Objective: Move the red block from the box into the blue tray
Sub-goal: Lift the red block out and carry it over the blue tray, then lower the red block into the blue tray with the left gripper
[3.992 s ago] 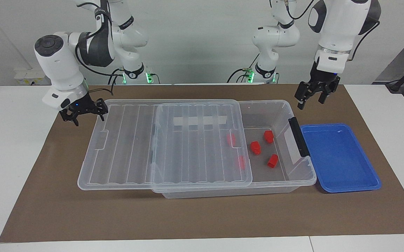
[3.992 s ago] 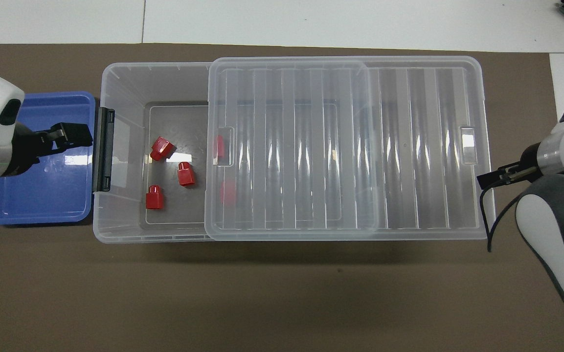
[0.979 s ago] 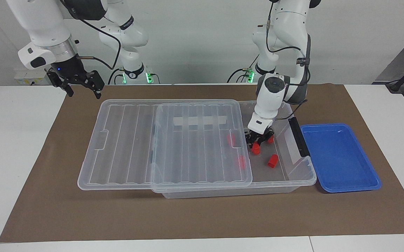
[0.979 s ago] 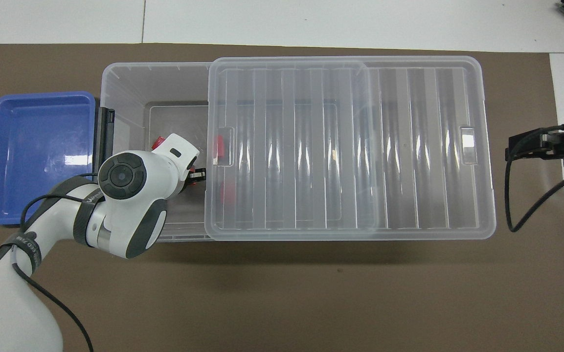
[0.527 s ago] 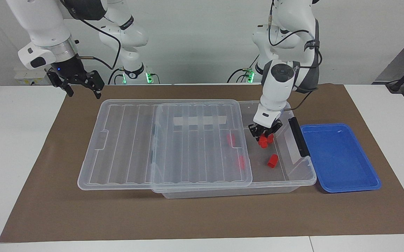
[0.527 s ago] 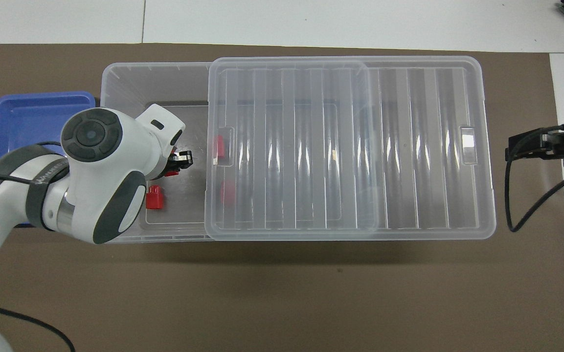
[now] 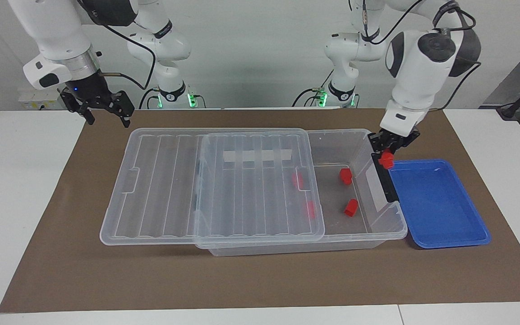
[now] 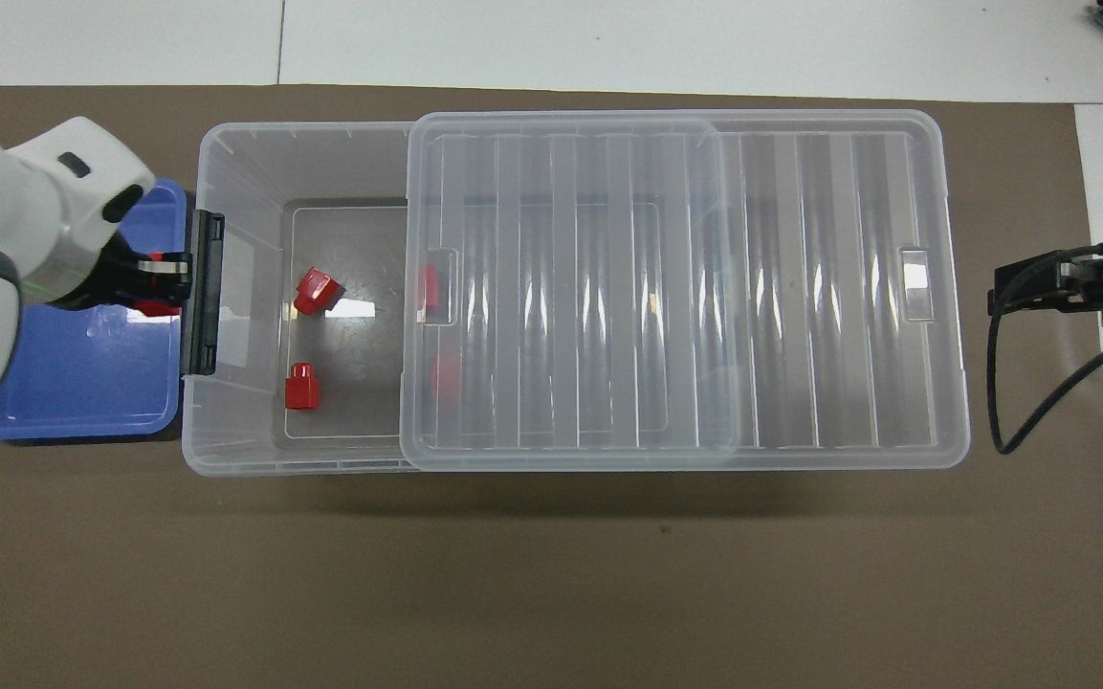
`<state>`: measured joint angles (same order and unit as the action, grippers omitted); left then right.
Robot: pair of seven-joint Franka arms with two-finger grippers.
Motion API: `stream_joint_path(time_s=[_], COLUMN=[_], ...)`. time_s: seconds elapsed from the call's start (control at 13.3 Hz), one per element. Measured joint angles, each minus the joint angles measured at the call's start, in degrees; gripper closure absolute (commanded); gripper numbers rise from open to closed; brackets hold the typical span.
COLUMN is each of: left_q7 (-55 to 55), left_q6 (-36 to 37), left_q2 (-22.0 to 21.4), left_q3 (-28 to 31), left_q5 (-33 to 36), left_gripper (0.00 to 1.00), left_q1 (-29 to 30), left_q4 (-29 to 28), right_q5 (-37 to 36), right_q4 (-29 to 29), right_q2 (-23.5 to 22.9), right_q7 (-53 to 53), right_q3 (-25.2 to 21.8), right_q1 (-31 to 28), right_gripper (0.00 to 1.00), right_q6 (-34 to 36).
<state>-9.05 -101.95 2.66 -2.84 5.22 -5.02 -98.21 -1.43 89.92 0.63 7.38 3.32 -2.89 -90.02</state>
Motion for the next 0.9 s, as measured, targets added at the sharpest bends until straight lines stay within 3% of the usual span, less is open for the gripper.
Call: stream_joint_path(time_s=[0.3, 0.38, 0.45, 0.68, 0.9], left_q7=[19.1, 21.5, 22.2, 22.3, 22.3], left_q6=[-3.0, -4.9, -7.3, -19.5, -28.6], left_q2=[-0.5, -0.4, -0.2, 0.9, 2.7], left_q3=[0.5, 0.6, 0.6, 0.5, 0.2], left_q5=[-4.6, -5.2, -5.3, -5.3, -5.4], left_gripper=[1.0, 1.0, 1.0, 1.0, 1.0], left_q1=[15.1, 17.4, 18.5, 19.1, 19.1], left_q4=[-0.2, -0.7, -1.8, -10.2, -17.8], right_q5=[0.0, 0.0, 0.0, 0.0, 0.0], right_q4=[0.0, 0.0, 0.0, 1.4, 5.1], right_q2=[0.0, 0.0, 0.0, 0.0, 0.1], right_q7=[0.0, 0.0, 0.0, 0.0, 0.0], right_q3=[0.0, 0.0, 0.0, -0.1, -0.1], right_q1=[0.0, 0.0, -0.2, -1.7, -3.3], right_gripper=[0.0, 0.04, 0.24, 0.99, 1.0], right_q6=[0.8, 0.9, 0.9, -3.1, -9.8])
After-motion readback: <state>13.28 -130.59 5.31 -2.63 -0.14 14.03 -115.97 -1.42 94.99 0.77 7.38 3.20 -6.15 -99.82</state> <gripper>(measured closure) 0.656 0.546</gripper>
